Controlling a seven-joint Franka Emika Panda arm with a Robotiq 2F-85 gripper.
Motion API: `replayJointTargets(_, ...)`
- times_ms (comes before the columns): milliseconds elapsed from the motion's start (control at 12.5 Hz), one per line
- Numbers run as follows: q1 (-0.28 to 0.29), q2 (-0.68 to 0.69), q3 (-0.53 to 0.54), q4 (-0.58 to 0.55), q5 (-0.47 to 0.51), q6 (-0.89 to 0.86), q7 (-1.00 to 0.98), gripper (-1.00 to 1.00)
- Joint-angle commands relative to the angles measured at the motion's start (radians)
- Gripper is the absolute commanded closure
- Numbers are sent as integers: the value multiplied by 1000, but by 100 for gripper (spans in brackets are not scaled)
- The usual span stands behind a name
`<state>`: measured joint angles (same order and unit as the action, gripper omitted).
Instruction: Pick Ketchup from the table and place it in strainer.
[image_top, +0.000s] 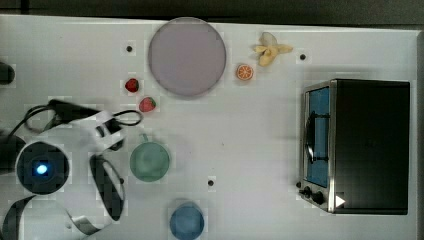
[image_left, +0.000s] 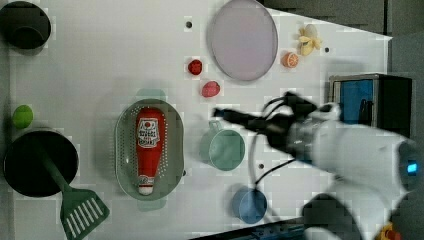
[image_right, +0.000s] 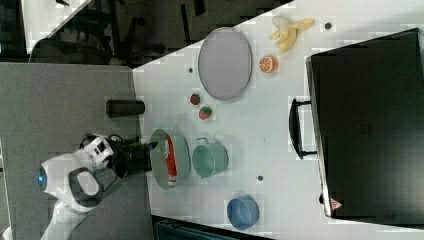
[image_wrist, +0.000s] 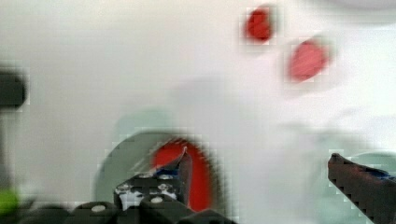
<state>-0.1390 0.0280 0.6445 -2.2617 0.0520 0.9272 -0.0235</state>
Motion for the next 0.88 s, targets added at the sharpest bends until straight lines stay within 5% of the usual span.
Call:
replayJointTargets(80, -121, -89, -112, 58, 6, -163, 56, -100)
replayJointTargets(560, -131, -248, -357, 261, 58, -678, 46, -100)
replayJointTargets(880, -131, -244, -394, 401, 51, -898, 47, -100)
